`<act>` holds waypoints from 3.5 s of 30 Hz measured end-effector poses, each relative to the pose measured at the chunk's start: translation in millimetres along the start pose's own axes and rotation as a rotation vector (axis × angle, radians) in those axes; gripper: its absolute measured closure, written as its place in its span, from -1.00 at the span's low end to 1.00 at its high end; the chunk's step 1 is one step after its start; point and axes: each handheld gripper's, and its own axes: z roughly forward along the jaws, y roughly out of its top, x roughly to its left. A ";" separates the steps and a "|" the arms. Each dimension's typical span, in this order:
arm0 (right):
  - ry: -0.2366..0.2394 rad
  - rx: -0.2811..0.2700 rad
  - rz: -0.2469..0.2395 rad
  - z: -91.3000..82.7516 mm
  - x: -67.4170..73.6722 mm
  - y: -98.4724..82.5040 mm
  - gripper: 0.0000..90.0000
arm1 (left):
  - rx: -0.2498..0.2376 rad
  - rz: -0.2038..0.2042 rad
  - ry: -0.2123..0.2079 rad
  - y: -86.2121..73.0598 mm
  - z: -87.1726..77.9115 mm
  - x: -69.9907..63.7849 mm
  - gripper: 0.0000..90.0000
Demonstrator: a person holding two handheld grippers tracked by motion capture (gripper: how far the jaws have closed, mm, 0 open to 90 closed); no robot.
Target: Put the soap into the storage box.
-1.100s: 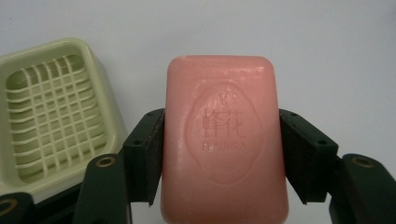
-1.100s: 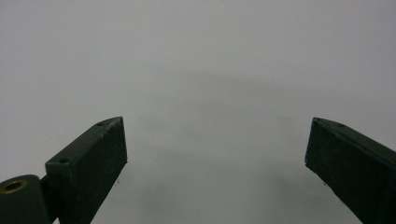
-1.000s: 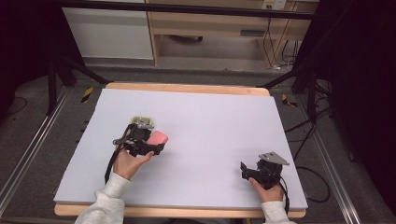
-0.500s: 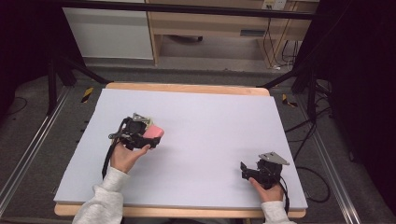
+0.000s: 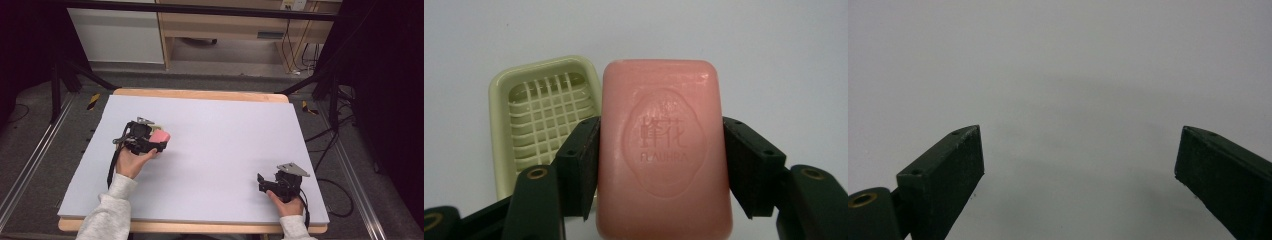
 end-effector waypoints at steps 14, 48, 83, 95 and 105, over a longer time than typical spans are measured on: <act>0.000 -0.001 -0.002 0.0 -0.1 0.0 -0.87 | 0.000 -0.052 0.035 0.7 8.0 20.3 -0.17; 0.002 -0.001 -0.006 0.1 0.4 0.2 -0.87 | 0.003 -0.123 0.087 0.4 36.6 48.3 -0.17; 0.000 0.000 -0.007 0.3 0.5 0.1 -0.87 | 0.036 -0.130 0.112 -8.3 52.9 52.0 -0.18; -0.001 0.000 -0.010 0.2 0.6 0.2 -0.87 | 0.030 -0.122 0.143 -10.0 54.8 48.9 -0.19; 0.002 -0.001 -0.007 -0.1 0.9 0.3 -0.87 | -0.015 -0.088 0.127 -8.2 42.4 44.3 -0.41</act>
